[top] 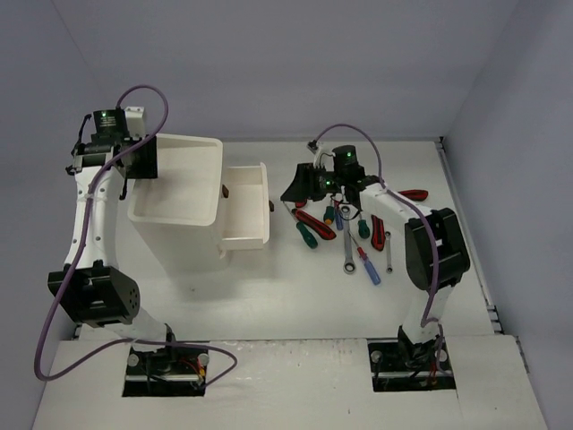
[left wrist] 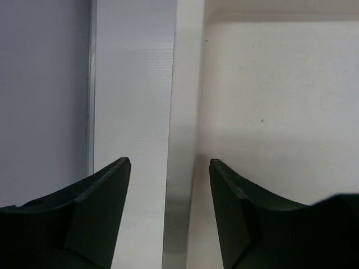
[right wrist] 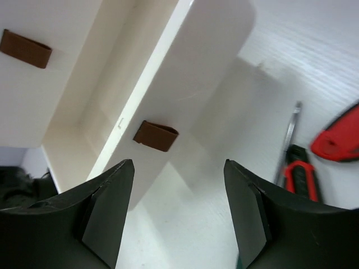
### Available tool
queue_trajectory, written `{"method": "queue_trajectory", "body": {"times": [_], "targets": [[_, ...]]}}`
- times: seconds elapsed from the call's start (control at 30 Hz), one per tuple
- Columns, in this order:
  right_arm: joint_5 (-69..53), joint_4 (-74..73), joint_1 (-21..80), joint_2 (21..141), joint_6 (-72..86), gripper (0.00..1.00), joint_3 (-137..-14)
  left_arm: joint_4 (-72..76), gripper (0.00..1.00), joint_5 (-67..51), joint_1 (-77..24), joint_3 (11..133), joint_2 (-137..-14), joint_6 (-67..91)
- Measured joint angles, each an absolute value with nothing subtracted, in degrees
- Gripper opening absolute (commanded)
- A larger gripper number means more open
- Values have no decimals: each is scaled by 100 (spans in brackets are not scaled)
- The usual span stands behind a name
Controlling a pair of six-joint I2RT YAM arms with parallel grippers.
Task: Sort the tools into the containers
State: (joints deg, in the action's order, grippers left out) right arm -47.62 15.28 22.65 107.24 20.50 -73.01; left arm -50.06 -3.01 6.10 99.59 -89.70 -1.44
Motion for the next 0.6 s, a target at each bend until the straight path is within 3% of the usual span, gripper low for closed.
{"method": "queue_trajectory", "body": {"times": [0.17, 0.6], "targets": [[-3762, 759, 2217, 10185, 1422, 62, -7409, -5010, 69, -249, 613, 10080, -8849, -136], [-1369, -597, 2346, 10231, 241, 61, -7433, -4944, 72, -206, 542, 10395, -7260, 642]]}}
